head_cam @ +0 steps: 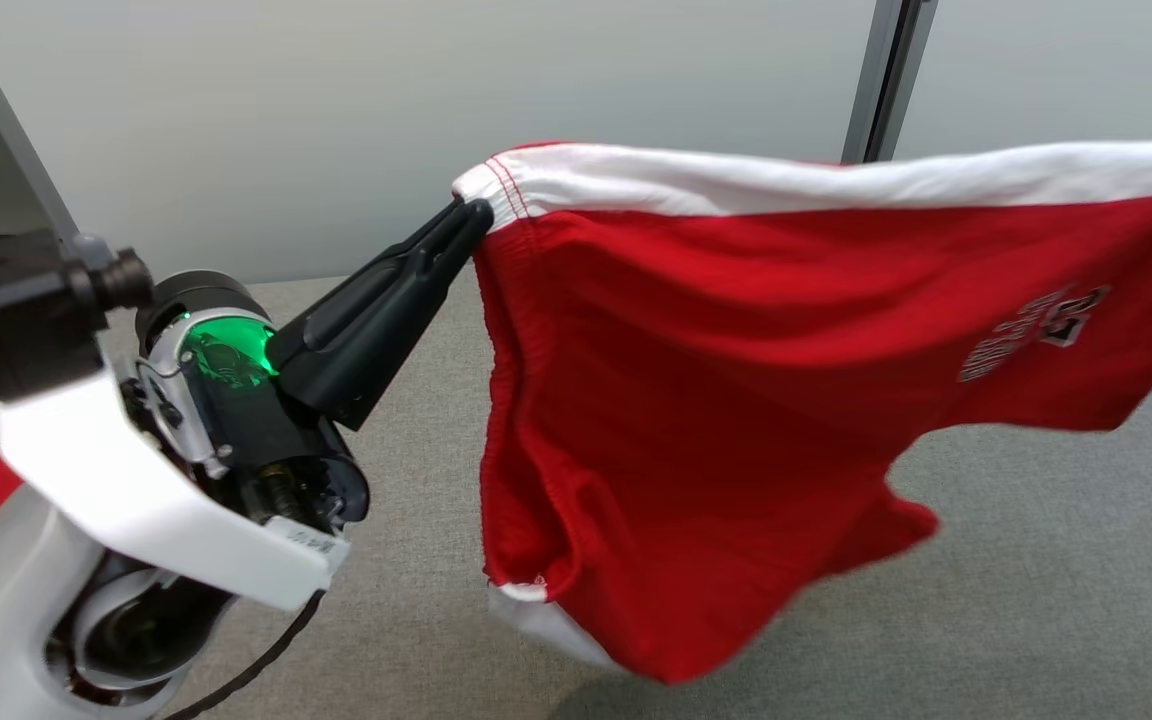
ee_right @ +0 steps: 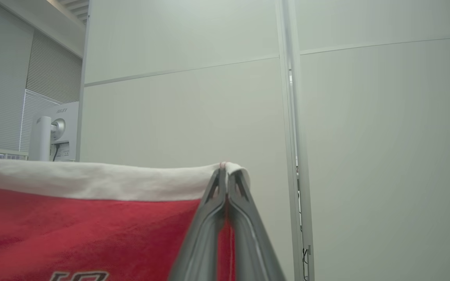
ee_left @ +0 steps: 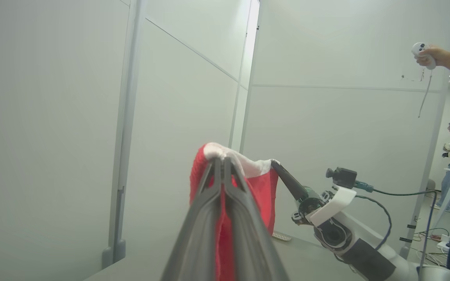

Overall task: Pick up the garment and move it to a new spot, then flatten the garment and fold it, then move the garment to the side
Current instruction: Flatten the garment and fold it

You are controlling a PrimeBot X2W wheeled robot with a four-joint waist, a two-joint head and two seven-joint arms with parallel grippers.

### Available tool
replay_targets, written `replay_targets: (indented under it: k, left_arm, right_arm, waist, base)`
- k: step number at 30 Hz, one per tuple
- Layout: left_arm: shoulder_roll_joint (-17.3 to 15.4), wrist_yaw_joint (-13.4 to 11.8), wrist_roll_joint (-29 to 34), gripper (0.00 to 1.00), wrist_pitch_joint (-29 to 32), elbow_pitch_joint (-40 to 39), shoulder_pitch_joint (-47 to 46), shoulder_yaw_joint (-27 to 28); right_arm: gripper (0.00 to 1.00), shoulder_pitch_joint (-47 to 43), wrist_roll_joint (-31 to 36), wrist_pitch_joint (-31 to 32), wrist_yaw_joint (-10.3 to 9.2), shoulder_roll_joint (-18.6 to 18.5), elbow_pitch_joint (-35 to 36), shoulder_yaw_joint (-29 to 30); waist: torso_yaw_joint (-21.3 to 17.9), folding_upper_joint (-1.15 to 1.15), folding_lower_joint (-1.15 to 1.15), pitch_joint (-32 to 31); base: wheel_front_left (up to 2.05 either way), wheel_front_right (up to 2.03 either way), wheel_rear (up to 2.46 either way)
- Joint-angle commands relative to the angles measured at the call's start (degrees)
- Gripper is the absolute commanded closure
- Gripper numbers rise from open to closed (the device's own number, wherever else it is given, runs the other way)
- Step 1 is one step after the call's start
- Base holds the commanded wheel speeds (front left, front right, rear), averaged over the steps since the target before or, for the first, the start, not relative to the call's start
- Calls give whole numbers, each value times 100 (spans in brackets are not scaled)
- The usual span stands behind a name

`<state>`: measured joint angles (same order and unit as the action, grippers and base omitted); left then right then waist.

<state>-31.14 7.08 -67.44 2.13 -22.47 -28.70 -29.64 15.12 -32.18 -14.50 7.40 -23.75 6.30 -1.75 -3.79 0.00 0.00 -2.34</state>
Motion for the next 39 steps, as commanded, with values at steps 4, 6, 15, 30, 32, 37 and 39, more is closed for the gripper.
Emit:
replay_targets:
  k: [4, 6, 15, 30, 32, 37, 39]
  left_arm:
    - [-295, -250, -1058, 100, 624, -407, -424, 389]
    - [-367, -356, -1125, 100, 895, -206, -497, 256]
    - [500, -10, 1381, 100, -344, 3507, -2499, -625]
    - [325, 39, 3385, 100, -1710, 4156, -3509, -2887]
    - [303, 39, 3569, 100, -1711, 4170, -3317, -3099]
    - [324, 40, 4010, 100, -1711, 4508, -2446, -3792]
    - [329, 40, 4076, 100, -1711, 4523, -2143, -3732]
  right_arm:
    - [100, -236, -666, 510, 9, -446, 911, 431]
    - [100, -241, -995, 956, 9, -541, 928, 266]
    - [100, 2955, -1382, 1083, 9, 229, -2423, -1337]
    - [100, 4553, -1131, -47, 9, 276, -4382, -3285]
    - [100, 4339, -1161, -48, 9, 258, -4352, -3375]
    - [100, 3323, -1143, -49, 9, 56, -4243, -3832]
    - [100, 2945, -1222, -49, 9, -48, -4170, -3833]
  waist:
    - [53, 0, 0, 3]
    - [65, 0, 0, 111]
    - [-141, 0, 0, 574]
    - [-426, 0, 0, 1772]
    - [-438, 0, 0, 1862]
    - [-468, 0, 0, 2095]
    - [-452, 0, 0, 2080]
  base:
    - [0, 0, 0]
    - [0, 0, 0]
    - [0, 0, 0]
    - [0, 0, 0]
    - [0, 0, 0]
    - [0, 0, 0]
    - [0, 0, 0]
